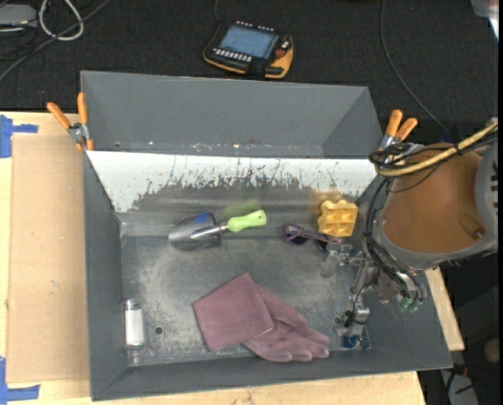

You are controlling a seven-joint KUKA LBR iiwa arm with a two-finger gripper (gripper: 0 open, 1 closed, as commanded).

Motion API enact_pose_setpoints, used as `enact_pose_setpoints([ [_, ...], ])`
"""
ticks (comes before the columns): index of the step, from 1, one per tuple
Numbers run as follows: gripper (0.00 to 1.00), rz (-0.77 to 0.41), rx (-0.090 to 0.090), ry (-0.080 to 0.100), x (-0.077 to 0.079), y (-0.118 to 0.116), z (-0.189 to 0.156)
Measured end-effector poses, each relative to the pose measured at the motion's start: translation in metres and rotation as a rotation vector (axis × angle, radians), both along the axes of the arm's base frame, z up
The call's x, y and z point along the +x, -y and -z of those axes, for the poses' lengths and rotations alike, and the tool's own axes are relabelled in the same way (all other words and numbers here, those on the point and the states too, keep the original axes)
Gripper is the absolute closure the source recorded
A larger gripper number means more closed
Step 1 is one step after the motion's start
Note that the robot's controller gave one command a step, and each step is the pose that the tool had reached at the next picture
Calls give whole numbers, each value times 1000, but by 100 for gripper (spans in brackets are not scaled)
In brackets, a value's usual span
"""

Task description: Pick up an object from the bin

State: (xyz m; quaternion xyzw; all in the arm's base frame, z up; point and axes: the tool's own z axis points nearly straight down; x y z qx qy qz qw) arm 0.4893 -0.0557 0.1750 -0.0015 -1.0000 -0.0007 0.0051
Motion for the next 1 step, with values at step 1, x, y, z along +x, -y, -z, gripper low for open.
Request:
enact_pose_setpoints([
  [1, 0, -4, -1, 8, 2, 0, -4],
])
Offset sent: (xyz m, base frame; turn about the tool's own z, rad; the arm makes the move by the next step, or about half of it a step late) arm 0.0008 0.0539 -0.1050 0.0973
